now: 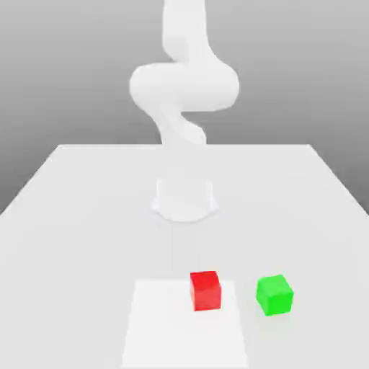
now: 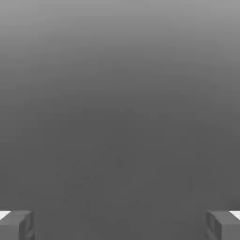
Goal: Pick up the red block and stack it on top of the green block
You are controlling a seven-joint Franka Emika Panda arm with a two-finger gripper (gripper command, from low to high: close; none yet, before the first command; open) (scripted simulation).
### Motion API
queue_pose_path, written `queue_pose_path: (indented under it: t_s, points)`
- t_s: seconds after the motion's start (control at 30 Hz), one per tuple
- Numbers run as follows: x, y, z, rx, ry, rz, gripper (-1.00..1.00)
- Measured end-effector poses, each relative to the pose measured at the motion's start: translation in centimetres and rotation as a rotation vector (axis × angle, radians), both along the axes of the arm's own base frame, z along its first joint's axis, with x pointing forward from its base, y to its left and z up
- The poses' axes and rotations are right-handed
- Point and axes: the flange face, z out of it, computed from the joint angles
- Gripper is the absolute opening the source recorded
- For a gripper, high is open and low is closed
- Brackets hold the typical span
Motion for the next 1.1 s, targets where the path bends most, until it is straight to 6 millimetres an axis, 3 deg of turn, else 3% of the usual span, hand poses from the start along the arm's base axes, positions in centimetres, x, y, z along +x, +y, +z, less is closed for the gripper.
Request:
queue_pose_path:
  t_s: [0.13,0.3,0.43,0.57,0.6,0.8,0.83,1.03,1.1]
  points:
    - [4.0,1.0,-9.9,-0.016,0.151,0.027,0.0]
    - [5.5,2.0,-22.4,-0.033,0.337,0.062,0.0]
    - [4.1,2.7,-32.5,-0.044,0.494,0.093,0.0]
    - [-0.2,3.3,-42.6,-0.053,0.67,0.13,0.0]
    - [-0.9,3.4,-44.3,-0.055,0.694,0.137,0.0]
    - [-1.7,3.4,-50.4,-0.055,0.718,0.14,0.0]
    - [-1.7,3.4,-51.3,-0.055,0.719,0.141,-1.0]
    - [-1.8,3.4,-51.7,-0.056,0.718,0.141,-1.0]
    - [-1.7,3.4,-50.8,-0.056,0.719,0.141,-1.0]
